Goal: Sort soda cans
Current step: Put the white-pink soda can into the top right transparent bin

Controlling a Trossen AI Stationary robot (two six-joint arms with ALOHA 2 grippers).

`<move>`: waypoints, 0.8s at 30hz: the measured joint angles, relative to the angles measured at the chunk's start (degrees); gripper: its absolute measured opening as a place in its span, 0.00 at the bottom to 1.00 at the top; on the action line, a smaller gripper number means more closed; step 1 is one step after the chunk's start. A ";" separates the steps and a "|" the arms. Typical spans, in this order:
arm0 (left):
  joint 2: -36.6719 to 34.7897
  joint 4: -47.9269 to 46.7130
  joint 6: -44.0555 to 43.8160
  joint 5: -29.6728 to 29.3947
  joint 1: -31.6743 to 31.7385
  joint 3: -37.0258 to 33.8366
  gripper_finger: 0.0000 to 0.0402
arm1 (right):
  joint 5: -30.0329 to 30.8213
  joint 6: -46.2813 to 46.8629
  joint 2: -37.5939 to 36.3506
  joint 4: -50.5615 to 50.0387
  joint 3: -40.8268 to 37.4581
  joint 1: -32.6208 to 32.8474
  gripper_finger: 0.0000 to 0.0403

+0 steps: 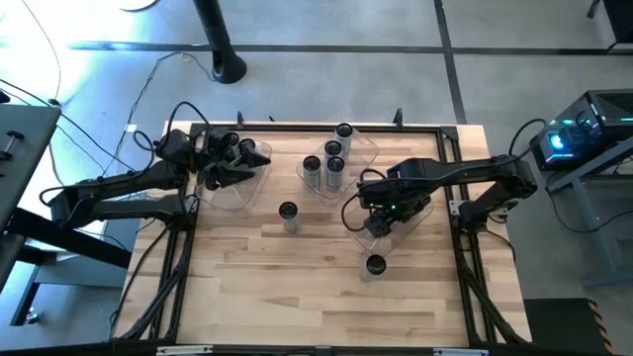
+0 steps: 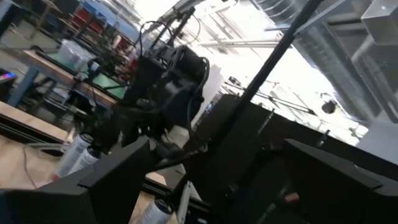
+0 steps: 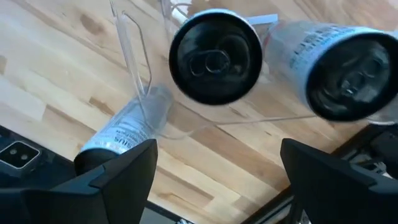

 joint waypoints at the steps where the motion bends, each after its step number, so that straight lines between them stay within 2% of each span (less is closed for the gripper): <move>1: 0.00 -0.05 -0.45 0.90 0.33 0.00 0.89 | 0.22 0.31 0.00 -0.77 0.67 0.30 0.83; 5: 0.00 -0.76 -1.37 4.01 0.60 0.00 0.89 | 0.33 0.82 0.00 -2.09 3.05 1.64 0.83; 9: 0.00 -5.66 0.09 3.15 -1.86 0.04 0.89 | 0.39 1.08 0.00 -2.09 5.67 2.92 0.83; 14: 0.18 -19.67 7.83 -3.05 -5.81 0.04 0.89 | 3.58 2.23 0.00 -3.35 10.06 4.28 0.84; 19: 0.55 -22.67 10.97 -4.76 -8.77 0.26 0.89 | 8.96 3.38 0.00 -4.00 14.36 5.09 0.84; 21: 0.55 -25.37 13.59 -7.48 -9.77 1.35 0.89 | 10.82 3.39 0.00 -3.97 15.54 5.21 0.84; 24: 0.68 -35.49 19.97 -13.04 -11.27 4.09 0.89 | 13.58 3.38 0.00 -4.05 16.27 5.21 0.84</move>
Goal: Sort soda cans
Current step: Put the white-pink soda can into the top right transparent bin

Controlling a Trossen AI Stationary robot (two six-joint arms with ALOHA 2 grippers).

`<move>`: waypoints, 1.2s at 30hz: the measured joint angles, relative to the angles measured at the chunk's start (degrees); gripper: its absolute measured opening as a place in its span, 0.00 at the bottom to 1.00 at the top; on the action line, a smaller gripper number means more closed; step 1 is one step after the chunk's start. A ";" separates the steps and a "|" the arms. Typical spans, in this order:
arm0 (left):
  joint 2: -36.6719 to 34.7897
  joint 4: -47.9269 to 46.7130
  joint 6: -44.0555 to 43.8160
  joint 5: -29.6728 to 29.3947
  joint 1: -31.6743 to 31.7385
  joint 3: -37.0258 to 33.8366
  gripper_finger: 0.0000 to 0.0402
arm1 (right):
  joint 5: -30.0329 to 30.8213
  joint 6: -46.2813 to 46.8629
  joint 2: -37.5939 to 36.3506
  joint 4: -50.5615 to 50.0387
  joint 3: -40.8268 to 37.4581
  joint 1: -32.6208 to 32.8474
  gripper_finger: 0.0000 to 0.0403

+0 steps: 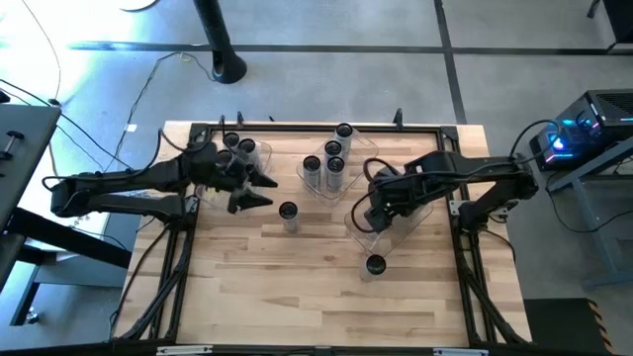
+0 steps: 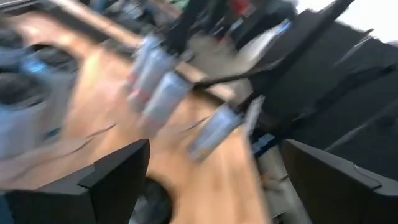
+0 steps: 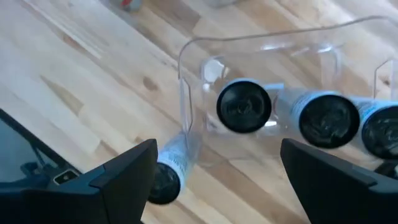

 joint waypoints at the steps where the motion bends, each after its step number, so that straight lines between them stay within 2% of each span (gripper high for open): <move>1: 0.26 -3.60 2.23 -2.07 -0.53 1.05 0.89 | 0.57 -0.17 0.02 0.14 0.05 0.00 0.84; 4: 1.17 -13.22 6.76 -7.22 -2.11 3.61 0.89 | 1.86 -0.83 0.02 0.30 0.07 -0.02 0.84; 9: 2.85 -18.25 11.09 -8.97 -6.30 6.40 0.89 | 4.30 -1.62 0.02 0.49 0.00 -0.13 0.84; 13: 4.93 -24.37 16.10 -17.87 -11.64 8.37 0.89 | 6.61 -2.39 0.02 0.57 0.00 -0.13 0.84; 18: 7.66 -22.68 18.71 -26.87 -15.16 8.79 0.89 | 7.91 -2.61 0.02 1.01 -0.02 -0.15 0.84; 22: 11.25 -20.57 24.11 -32.58 -16.23 8.83 0.89 | 7.91 -3.50 0.02 1.19 -0.03 -0.13 0.84; 27: 16.42 -19.58 24.15 -27.25 -16.34 8.83 0.89 | 7.89 -3.65 0.02 1.18 -0.06 -0.13 0.84; 36: 22.46 -15.91 24.22 -28.21 -16.80 8.83 0.89 | 7.82 -4.42 0.02 1.16 -0.06 -0.11 0.84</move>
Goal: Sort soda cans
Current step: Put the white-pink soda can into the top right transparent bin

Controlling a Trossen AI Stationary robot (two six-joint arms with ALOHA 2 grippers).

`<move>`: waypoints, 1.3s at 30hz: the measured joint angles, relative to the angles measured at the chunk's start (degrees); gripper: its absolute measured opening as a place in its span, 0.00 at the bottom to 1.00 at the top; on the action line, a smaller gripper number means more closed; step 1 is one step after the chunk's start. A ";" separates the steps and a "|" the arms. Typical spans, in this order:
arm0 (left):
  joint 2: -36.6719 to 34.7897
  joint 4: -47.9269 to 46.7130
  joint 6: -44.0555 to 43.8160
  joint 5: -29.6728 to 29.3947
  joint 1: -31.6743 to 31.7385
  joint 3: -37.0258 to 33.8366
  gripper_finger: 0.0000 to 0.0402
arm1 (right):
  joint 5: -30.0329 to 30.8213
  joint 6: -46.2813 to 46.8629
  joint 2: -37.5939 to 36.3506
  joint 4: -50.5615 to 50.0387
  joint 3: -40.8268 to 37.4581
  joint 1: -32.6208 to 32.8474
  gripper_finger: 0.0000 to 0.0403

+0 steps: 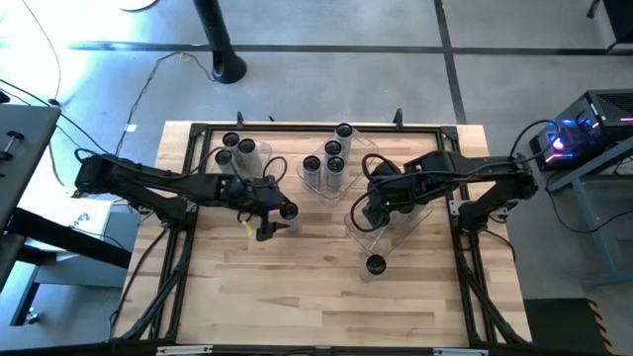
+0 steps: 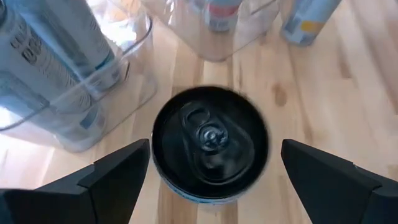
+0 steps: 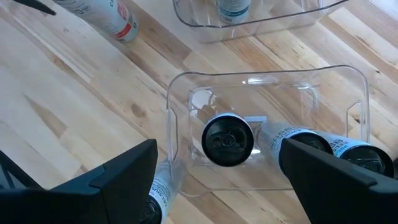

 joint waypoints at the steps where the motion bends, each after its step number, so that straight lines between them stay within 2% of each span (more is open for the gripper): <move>1: 0.71 -0.02 0.01 -0.45 0.04 0.00 0.89 | 0.00 -0.09 0.00 -0.01 0.00 0.00 0.84; 10: 3.60 3.93 0.01 -1.16 0.04 -0.02 0.87 | 0.23 -0.12 0.00 0.02 -0.02 0.00 0.84; 13: 4.99 4.48 -0.82 -1.14 0.04 -0.02 0.78 | 0.46 0.12 0.00 0.04 -0.02 0.00 0.84; 16: 5.89 3.90 -1.65 -1.14 0.04 0.04 0.60 | 0.50 0.27 0.00 0.25 -0.04 0.00 0.84; 21: 3.93 1.18 -2.59 1.64 0.08 0.33 0.58 | 0.53 0.32 0.00 0.61 -0.04 0.09 0.84; 23: 2.53 -2.00 -2.50 3.97 -0.02 2.64 0.58 | 0.66 0.32 0.02 0.74 0.07 0.20 0.84; 25: 0.99 -3.28 -1.07 4.97 -0.07 6.36 0.58 | 2.34 0.32 0.04 0.94 0.68 0.88 0.84; 30: -0.21 -2.32 4.97 4.17 -0.05 13.55 0.58 | 10.88 -0.71 0.04 0.93 4.10 3.65 0.84; 34: 1.10 6.92 9.82 4.21 0.52 15.19 0.58 | 17.99 0.66 0.04 0.92 8.58 5.00 0.84; 39: 6.36 16.90 10.58 4.86 0.95 14.97 0.58 | 24.42 1.87 0.02 1.11 14.33 5.38 0.84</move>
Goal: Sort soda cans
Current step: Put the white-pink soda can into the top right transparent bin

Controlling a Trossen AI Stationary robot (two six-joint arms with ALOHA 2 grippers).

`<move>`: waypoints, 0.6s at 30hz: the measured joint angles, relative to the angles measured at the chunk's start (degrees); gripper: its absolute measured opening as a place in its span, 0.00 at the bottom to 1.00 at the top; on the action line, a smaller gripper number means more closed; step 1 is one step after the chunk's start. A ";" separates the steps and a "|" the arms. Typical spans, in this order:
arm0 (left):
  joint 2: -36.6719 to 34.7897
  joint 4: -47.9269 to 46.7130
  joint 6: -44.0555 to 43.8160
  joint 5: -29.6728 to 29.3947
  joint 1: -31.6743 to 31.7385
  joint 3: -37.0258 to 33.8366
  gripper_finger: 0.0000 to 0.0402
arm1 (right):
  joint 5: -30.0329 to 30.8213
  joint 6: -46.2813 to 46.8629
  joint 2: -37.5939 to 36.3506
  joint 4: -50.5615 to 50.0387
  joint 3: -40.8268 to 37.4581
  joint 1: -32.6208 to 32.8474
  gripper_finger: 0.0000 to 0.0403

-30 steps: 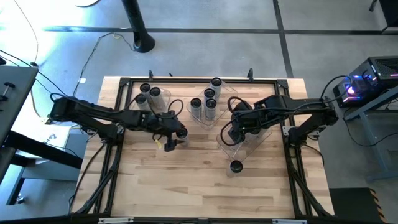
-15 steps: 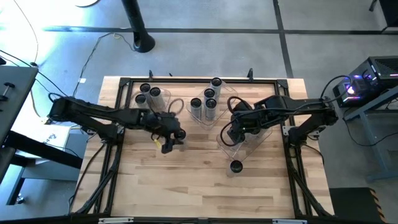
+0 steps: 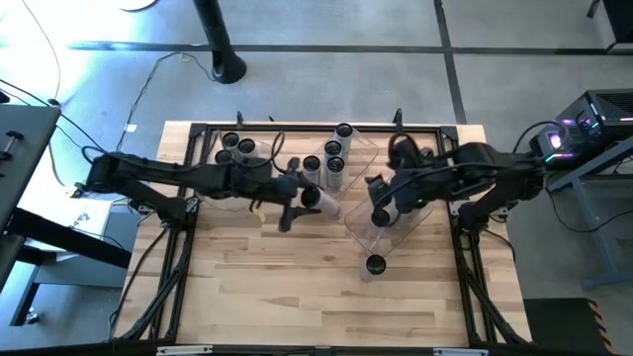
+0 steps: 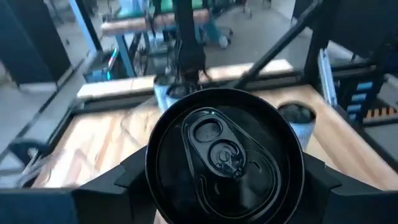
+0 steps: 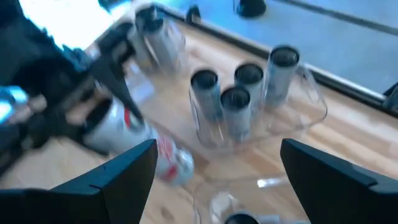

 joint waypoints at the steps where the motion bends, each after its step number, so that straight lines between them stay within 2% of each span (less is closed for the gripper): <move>1: 0.98 2.32 0.03 0.19 -0.02 0.00 0.58 | 0.96 0.17 0.00 0.00 0.94 0.00 0.84; 5: 4.66 9.24 1.30 -2.99 -0.12 0.15 0.58 | 3.54 0.48 -0.04 0.52 3.13 -0.02 0.84; 8: 8.06 12.67 4.66 -8.16 0.37 0.02 0.58 | 3.57 0.12 -0.05 0.32 2.99 0.00 0.84; 11: 11.73 15.76 4.83 -10.29 1.95 1.55 0.58 | 3.42 -0.71 0.28 -0.65 2.96 -0.02 0.84; 18: 21.30 20.29 -0.02 -2.66 4.87 8.35 0.58 | 2.03 -3.44 0.42 -1.51 2.92 0.45 0.84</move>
